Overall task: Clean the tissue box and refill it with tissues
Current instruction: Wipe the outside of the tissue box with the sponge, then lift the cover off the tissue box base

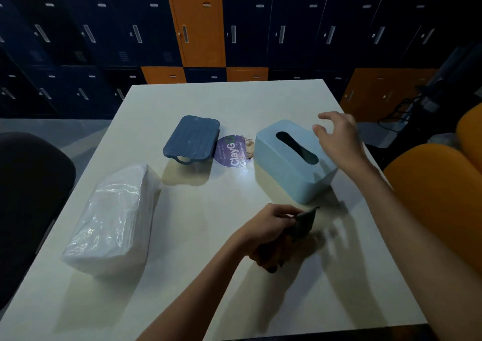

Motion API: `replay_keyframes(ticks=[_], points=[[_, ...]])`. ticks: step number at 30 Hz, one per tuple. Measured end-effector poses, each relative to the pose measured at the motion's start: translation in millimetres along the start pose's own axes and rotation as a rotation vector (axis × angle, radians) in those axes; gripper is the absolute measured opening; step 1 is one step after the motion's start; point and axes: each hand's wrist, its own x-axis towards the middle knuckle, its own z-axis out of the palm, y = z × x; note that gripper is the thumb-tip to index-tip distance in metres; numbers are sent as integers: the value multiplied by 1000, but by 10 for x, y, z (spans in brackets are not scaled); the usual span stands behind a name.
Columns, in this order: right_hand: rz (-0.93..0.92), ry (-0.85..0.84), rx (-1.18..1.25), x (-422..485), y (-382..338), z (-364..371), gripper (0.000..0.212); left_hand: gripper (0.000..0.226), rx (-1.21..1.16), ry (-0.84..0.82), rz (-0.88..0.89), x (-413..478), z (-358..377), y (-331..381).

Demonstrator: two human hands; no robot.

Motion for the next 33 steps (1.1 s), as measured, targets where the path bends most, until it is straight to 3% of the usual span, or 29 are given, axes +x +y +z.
replay_keyframes(ticks=[5, 10, 17, 25, 28, 33], points=[[-101, -72, 194, -700, 73, -336, 19, 27, -111, 2, 14, 49, -44, 241], [74, -266, 283, -1101, 447, -405, 20, 20, -217, 37, 46, 213, 154, 448], [354, -219, 171, -1197, 1012, -260, 14, 27, 216, 69, 37, 411, 610, 261], [444, -296, -232, -1090, 1180, -136, 20, 27, 476, 68, 232, 289, 567, 102], [347, -221, -393, -954, 939, -200, 31, 27, 447, 39, 214, 154, 381, 41], [-18, -59, -187, -706, 271, -141, 32, 27, 348, 99, 154, -18, 28, -81]])
